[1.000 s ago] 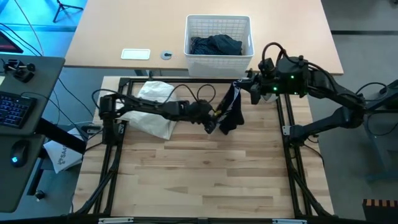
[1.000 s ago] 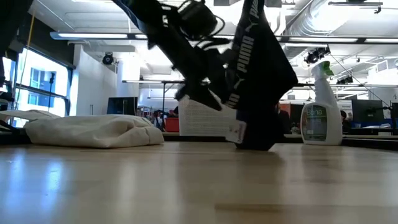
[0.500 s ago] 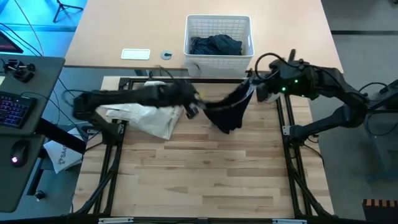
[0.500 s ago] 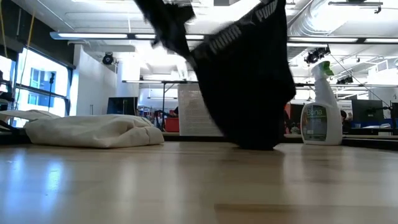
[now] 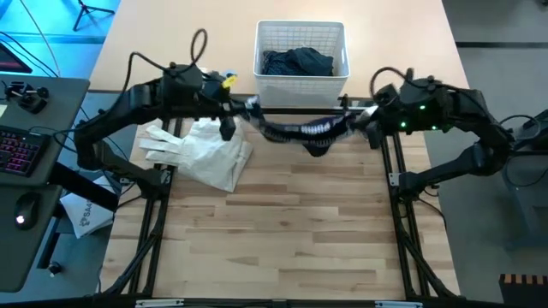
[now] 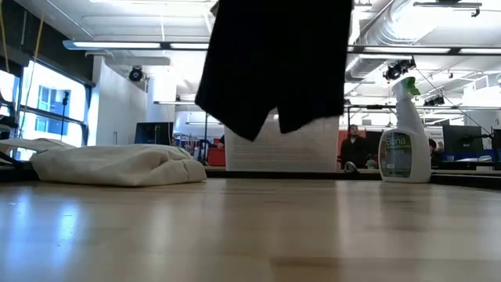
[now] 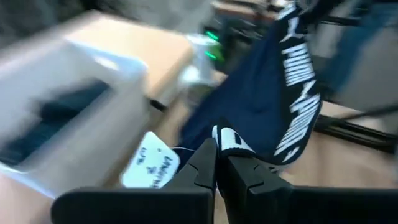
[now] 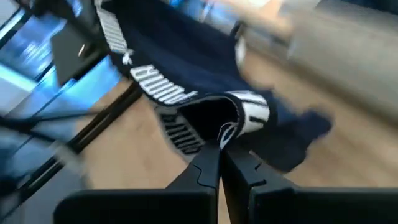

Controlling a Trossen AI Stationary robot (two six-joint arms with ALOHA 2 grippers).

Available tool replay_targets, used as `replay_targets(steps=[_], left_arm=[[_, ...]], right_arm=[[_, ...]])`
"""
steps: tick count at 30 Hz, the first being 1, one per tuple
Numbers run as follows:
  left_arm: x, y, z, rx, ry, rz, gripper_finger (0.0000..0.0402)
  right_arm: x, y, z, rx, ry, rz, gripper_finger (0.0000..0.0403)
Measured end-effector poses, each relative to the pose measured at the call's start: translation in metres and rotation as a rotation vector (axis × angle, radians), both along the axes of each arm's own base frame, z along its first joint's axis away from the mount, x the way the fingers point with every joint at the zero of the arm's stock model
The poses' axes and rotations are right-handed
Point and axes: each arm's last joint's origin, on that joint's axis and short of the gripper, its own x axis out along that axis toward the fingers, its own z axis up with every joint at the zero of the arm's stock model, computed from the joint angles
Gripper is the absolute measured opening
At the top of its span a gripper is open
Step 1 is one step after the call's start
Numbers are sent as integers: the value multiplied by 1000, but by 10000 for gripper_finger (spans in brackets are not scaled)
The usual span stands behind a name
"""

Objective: Fold laundry
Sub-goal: Fold the blue underwear

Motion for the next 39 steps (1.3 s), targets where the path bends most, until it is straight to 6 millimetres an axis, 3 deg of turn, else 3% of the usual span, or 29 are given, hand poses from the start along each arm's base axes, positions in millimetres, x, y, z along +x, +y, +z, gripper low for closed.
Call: replay_targets(steps=[5,9,13,18,23,26,30,34,39], left_arm=[[-1,-6,-9,-289,16,-64,0],[-5,-7,-13,-415,46,-20,0],[6,5,-25,-376,108,69,0],[35,37,-54,-314,237,163,0],[50,70,-80,-149,383,332,0],[50,71,-80,-50,420,388,0],[58,55,-84,30,451,368,0],[70,29,-122,-3,535,317,0],[79,-14,-194,-110,604,233,0]], right_arm=[[9,8,-13,208,32,176,0],[11,8,-17,180,65,128,0],[15,-5,-26,90,154,-100,0],[27,-28,-40,-117,330,-353,0],[39,-48,-48,-301,464,-444,0],[37,-49,-48,-338,499,-455,0],[34,-37,-56,-349,576,-430,0],[40,-20,-96,-336,656,-403,0],[53,10,-193,-194,699,-327,0]])
